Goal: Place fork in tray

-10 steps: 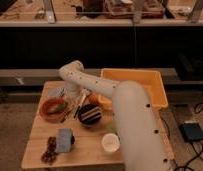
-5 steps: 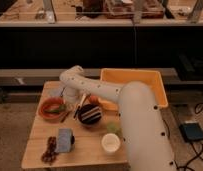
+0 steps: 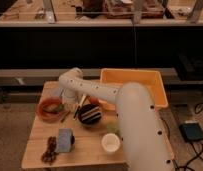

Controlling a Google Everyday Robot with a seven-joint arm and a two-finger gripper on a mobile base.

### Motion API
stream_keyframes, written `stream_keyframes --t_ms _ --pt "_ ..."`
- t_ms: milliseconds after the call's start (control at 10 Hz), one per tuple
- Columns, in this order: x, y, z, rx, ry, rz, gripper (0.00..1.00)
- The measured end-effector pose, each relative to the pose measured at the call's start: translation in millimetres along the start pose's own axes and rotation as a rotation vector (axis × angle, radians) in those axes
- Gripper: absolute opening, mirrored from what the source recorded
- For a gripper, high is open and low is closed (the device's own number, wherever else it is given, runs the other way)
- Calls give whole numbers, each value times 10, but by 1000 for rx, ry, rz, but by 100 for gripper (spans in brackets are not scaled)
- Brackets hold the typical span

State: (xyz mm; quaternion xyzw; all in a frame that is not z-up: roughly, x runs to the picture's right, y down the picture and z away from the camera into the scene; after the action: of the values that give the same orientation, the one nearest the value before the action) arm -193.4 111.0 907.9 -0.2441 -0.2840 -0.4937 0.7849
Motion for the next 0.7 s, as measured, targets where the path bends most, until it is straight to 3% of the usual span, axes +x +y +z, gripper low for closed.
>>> stream_keyframes --t_ms 400,700 --pt "-20 1 107 -21 -1 -18 40" --pt "-51 -32 160 -31 5 -25 60"
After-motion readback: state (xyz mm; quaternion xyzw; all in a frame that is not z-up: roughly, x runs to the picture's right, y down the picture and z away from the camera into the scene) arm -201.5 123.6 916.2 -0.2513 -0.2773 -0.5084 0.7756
